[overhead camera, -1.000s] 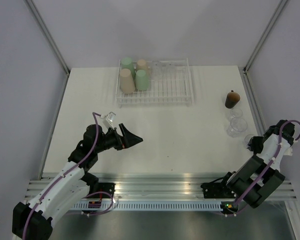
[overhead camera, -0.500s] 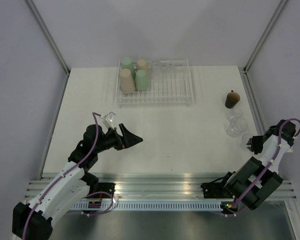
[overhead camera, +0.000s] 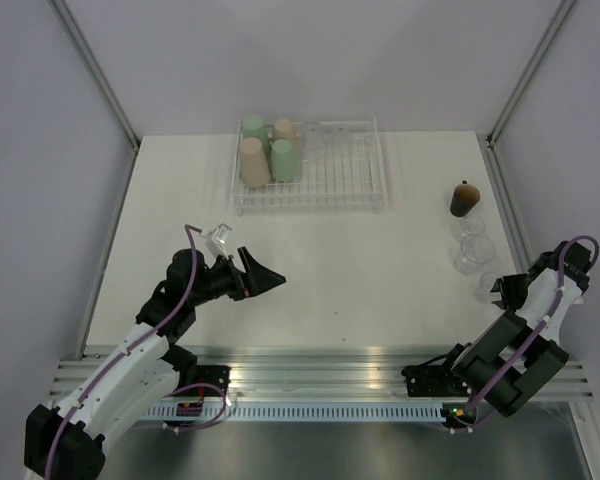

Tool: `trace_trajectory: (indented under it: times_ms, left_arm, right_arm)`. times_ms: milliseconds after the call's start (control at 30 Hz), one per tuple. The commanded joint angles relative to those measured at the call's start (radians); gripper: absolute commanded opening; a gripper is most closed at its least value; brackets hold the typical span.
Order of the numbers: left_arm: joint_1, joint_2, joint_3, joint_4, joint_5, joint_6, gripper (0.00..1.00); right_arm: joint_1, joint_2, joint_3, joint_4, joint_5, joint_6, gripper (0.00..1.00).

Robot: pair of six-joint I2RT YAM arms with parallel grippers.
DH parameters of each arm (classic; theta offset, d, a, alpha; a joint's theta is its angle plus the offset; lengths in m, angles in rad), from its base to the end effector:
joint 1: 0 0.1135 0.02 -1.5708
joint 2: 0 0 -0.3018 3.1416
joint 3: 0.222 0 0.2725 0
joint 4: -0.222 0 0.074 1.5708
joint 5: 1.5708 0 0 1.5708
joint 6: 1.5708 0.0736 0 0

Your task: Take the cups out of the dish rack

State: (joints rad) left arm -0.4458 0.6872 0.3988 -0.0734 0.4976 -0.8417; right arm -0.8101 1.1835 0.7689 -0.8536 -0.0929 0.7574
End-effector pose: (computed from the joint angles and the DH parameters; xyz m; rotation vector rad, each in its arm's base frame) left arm 0.1547 -0.1129 0.2378 -0.0515 2.1284 -1.2956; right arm 0.1548 -0.1527 0.2002 1.9867 2.0217 0.1203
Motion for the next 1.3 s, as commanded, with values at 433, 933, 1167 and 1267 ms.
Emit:
trace_trajectory:
  times_ms: [433, 933, 1167, 1267]
  left_arm:
    - [-0.005, -0.009, 0.011, 0.021, -0.017, 0.032, 1.00]
    - [-0.005, -0.043, 0.011, 0.050, -0.016, 0.032, 1.00]
    - [-0.004, -0.080, 0.078, -0.026, -0.059, 0.076, 1.00]
    - [-0.004, -0.063, 0.136, -0.054, -0.085, 0.108, 1.00]
  right_arm:
    - [-0.001, -0.269, 0.000, 0.134, -0.337, -0.009, 0.37]
    - [0.647, -0.273, 0.081, 0.651, -0.647, -0.131, 0.71]
    - [1.066, -0.119, 0.158, 0.539, -0.415, -0.285, 0.73]
    - [1.143, -0.087, 0.139, 0.527, -0.364, -0.326, 0.75]
